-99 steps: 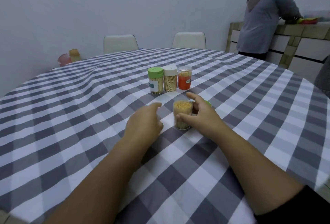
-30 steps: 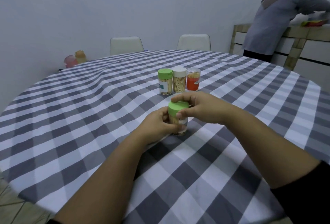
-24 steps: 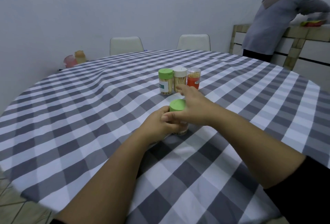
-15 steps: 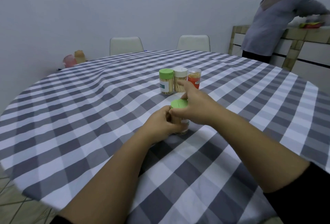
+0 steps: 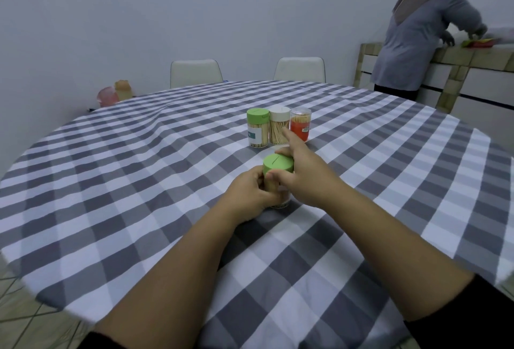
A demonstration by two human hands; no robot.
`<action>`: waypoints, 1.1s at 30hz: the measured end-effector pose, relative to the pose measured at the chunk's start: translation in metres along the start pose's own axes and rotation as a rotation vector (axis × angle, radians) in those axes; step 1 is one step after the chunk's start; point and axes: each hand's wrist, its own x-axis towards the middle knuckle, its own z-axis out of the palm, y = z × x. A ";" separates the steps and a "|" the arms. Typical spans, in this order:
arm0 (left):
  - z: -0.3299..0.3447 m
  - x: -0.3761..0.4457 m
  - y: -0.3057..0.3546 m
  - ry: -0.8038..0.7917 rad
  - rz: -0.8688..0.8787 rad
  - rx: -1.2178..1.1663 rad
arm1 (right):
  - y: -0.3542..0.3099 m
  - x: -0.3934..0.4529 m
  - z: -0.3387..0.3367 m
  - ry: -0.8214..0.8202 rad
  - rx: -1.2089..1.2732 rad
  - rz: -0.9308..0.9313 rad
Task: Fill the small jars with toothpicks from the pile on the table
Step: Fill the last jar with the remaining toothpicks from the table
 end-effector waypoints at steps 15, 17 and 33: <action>0.007 -0.011 0.007 0.097 -0.047 -0.019 | 0.016 -0.005 0.004 -0.003 0.355 0.070; 0.008 -0.013 0.008 0.117 -0.054 -0.007 | 0.016 -0.010 0.010 0.065 0.345 0.063; 0.014 -0.015 0.008 0.182 -0.076 -0.074 | 0.025 -0.011 0.024 0.152 0.526 0.089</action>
